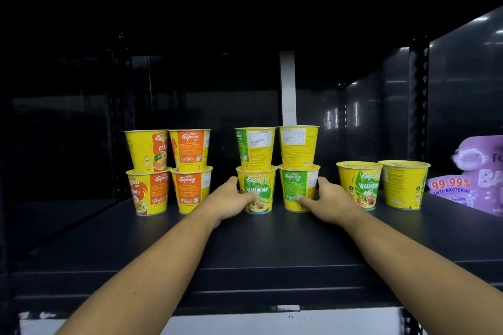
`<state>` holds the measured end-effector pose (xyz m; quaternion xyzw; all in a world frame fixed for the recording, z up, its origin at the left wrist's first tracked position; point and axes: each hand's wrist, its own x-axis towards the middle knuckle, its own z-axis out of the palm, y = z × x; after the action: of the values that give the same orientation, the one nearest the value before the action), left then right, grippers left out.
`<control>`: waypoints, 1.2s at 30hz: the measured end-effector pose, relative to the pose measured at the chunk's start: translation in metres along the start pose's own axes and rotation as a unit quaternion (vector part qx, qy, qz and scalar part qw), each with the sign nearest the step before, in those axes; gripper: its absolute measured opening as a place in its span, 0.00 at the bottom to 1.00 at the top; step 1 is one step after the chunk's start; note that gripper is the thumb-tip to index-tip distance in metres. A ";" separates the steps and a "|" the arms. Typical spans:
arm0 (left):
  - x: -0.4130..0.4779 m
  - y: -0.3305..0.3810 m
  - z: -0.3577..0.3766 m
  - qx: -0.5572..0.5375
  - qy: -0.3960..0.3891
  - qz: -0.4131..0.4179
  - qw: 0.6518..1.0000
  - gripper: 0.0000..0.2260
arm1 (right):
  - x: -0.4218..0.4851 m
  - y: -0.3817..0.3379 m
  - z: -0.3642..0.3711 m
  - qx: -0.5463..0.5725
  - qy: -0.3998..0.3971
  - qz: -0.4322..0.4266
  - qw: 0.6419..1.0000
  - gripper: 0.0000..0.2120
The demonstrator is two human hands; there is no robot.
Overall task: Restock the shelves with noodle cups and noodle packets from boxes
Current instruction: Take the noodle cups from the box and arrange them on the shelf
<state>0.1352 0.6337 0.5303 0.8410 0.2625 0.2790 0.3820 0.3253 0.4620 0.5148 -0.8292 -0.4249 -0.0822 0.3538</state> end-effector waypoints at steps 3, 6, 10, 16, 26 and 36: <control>-0.001 -0.004 -0.002 0.058 -0.013 0.001 0.998 0.24 | -0.001 -0.002 0.001 -0.046 0.002 0.010 0.999 0.26; -0.002 -0.008 -0.007 0.138 -0.039 0.001 0.990 0.27 | -0.006 -0.005 0.001 -0.109 -0.007 0.006 0.994 0.21; -0.013 -0.008 -0.011 0.259 -0.078 -0.006 0.963 0.31 | -0.015 -0.012 -0.003 -0.221 -0.029 0.003 0.975 0.22; -0.052 0.000 -0.013 0.323 -0.086 0.033 0.942 0.30 | -0.033 -0.028 -0.005 -0.267 -0.050 -0.037 0.962 0.21; -0.112 0.017 -0.013 0.351 -0.080 0.061 0.931 0.23 | -0.083 -0.051 -0.020 -0.130 -0.218 -0.194 0.948 0.24; -0.166 0.012 -0.023 0.352 -0.031 0.037 0.935 0.22 | -0.112 -0.092 0.000 -0.150 -0.281 -0.258 0.912 0.29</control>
<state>0.0052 0.5293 0.5080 0.9388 0.3013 0.1565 0.0584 0.1846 0.4254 0.5134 -0.7230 -0.6885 0.0033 0.0577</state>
